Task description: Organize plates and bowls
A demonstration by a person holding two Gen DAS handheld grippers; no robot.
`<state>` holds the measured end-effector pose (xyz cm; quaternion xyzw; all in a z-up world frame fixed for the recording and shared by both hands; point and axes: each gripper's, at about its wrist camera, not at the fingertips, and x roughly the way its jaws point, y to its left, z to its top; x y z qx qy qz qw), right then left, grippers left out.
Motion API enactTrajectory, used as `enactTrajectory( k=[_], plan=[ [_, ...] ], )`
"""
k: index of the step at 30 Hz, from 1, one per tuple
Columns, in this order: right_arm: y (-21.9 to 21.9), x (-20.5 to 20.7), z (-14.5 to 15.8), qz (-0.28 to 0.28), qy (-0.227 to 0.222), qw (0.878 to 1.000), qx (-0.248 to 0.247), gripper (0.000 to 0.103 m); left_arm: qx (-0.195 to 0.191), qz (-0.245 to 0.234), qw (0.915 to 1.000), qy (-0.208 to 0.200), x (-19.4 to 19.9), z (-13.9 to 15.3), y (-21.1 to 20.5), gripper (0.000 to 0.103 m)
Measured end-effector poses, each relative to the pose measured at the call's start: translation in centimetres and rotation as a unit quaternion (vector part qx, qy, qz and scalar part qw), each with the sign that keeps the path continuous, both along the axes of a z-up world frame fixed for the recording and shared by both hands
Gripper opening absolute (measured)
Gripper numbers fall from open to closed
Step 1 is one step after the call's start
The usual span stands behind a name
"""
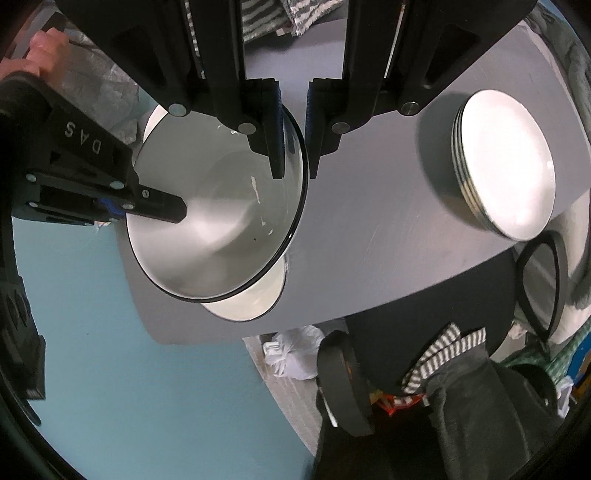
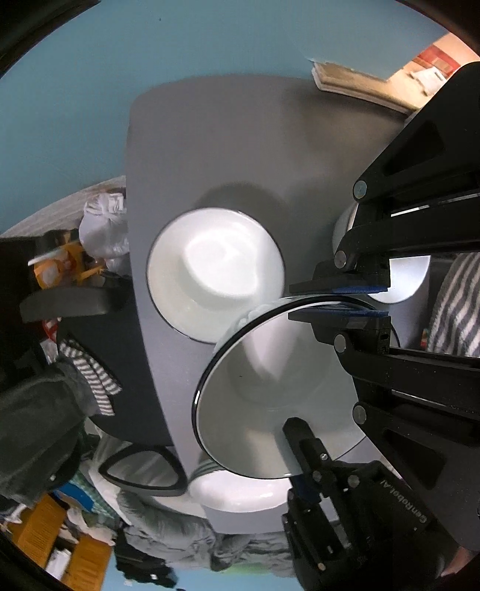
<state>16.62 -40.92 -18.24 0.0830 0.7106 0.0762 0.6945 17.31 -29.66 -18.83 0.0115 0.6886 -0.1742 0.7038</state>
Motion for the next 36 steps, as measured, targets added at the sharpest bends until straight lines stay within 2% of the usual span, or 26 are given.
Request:
enactTrajectory(
  k=[11,17,36],
  plan=[
    [-2.8,2.8,-0.7,-0.021,0.002,1.0,-0.013,0.006,-0.001,-0.007,0.9998,0.018,2.9,-1.6,-2.8,0.01],
    [-3.4,4.0,-2.3,-0.015,0.011,1.0,-0.019,0.006,0.016,-0.016,0.9994,0.026,4.0,-3.0,-3.9,0.01],
    [-4.3,5.1,-5.1,-0.015,0.032,0.999,-0.024,0.006,0.026,-0.015,0.9979,0.058,5.1,-5.7,-4.9,0.01]
  ],
)
